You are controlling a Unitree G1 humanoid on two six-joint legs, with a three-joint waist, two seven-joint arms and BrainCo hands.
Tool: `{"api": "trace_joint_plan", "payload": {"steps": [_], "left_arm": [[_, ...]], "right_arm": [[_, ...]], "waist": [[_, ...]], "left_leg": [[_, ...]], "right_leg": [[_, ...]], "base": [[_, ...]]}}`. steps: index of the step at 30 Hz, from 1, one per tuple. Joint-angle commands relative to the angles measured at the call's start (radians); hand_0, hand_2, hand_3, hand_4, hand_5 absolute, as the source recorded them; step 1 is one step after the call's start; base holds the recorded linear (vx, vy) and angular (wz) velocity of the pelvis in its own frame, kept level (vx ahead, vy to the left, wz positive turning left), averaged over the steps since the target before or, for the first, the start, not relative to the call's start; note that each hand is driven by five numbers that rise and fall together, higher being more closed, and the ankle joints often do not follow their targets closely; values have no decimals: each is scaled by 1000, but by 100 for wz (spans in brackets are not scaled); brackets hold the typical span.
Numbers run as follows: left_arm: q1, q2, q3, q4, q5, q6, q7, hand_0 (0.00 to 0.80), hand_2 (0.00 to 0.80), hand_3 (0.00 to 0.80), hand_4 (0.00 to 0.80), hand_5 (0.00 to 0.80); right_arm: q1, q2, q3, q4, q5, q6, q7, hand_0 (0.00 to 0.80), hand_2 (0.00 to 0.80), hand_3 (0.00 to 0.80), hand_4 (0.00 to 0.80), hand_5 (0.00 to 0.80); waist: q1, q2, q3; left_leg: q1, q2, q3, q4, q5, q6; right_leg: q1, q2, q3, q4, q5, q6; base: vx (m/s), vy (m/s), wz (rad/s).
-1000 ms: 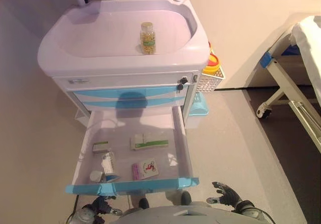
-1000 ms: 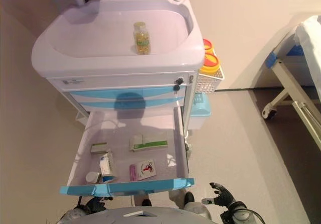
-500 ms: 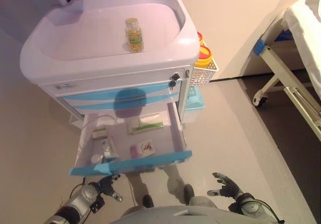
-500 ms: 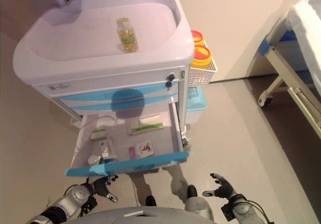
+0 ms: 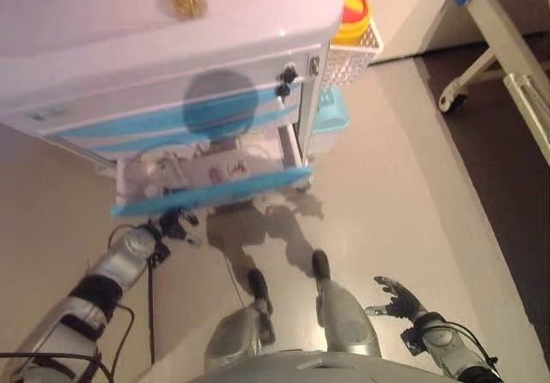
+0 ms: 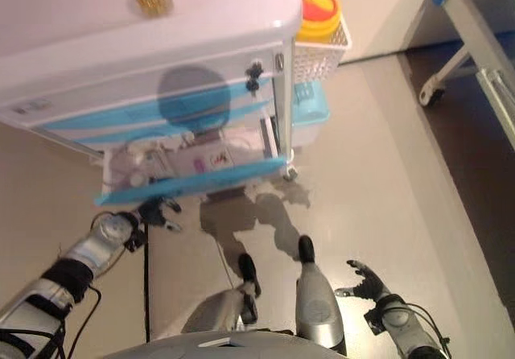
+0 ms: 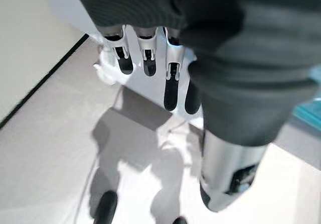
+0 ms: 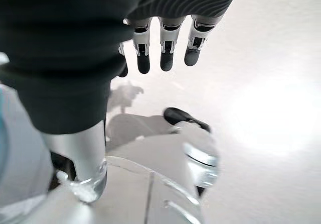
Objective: Open the drawer and pick up the medicine
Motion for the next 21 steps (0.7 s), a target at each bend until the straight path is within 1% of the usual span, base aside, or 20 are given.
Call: {"api": "trace_joint_plan", "payload": {"steps": [1,3,4,7,9,13,15,16,18,20,21], "left_arm": [[-89,64,94,-37,-53,-10,49,0,0,0,0,0],[-130,77,102,-45,-67,11,47,0,0,0,0,0],[-130,77,101,-44,-67,11,47,0,0,0,0,0],[-223,112,121,8,-87,24,70,0,0,0,0,0],[-295,129,129,74,-96,29,83,0,0,0,0,0],[-458,166,117,217,-134,36,117,0,0,0,0,0],[-527,174,108,275,-165,36,149,0,0,0,0,0],[-536,174,107,283,-171,31,159,0,0,0,0,0],[-613,186,102,351,-183,8,223,0,0,0,0,0],[-661,190,104,392,-197,-34,310,0,0,0,0,0],[-673,191,110,398,-195,-36,334,0,0,0,0,0]], "right_arm": [[12,-23,33,-83,67,-31,-51,0,0,0,0,0],[3,-28,20,-110,95,-17,-57,0,0,0,0,0],[3,-28,20,-110,95,-17,-57,0,0,0,0,0],[-3,-42,-10,-137,133,-13,-65,0,0,0,0,0],[-3,-47,-21,-141,137,-15,-66,0,0,0,0,0],[-1,-58,-15,-147,116,-11,-73,0,0,0,0,0],[-1,-63,-8,-146,114,-11,-75,0,0,0,0,0],[-1,-64,-7,-145,114,-12,-74,0,0,0,0,0],[-1,-65,6,-132,108,-31,-74,0,0,0,0,0],[-1,-61,22,-127,107,-42,-81,0,0,0,0,0],[1,-59,27,-127,107,-43,-85,0,0,0,0,0]], "waist": [[-32,-7,7],[-39,-8,22],[-39,-8,21],[-58,-12,38],[-69,-18,43],[-95,-32,47],[-108,-38,48],[-109,-39,48],[-122,-45,46],[-129,-50,42],[-130,-52,41]], "left_leg": [[-182,-33,-51,303,-129,70],[-225,-32,-50,345,-137,71],[-226,-32,-50,345,-137,71],[-282,-27,-44,392,-150,73],[-307,-23,-37,408,-157,76],[-356,-11,-29,449,-172,78],[-375,-7,-27,469,-180,80],[-377,-6,-27,472,-182,80],[-391,-4,-26,485,-190,82],[-397,-4,-26,492,-197,82],[-398,-3,-26,495,-200,82]], "right_leg": [[-111,-32,-38,230,-62,-9],[-157,-25,-34,271,-74,-19],[-158,-25,-34,272,-74,-19],[-228,-5,-17,317,-83,-32],[-259,7,-6,332,-84,-34],[-311,26,17,367,-92,-39],[-331,35,28,385,-98,-42],[-334,37,29,388,-99,-43],[-352,48,42,405,-107,-47],[-360,57,50,415,-114,-50],[-362,61,52,419,-118,-52]], "base": [[-60,13,-3],[-28,20,4],[-3,49,4],[5,80,2],[-12,71,-12],[-19,58,-9],[-9,45,-18],[-10,34,-12],[-5,25,-7],[-5,4,-6],[-6,-7,-11]]}}
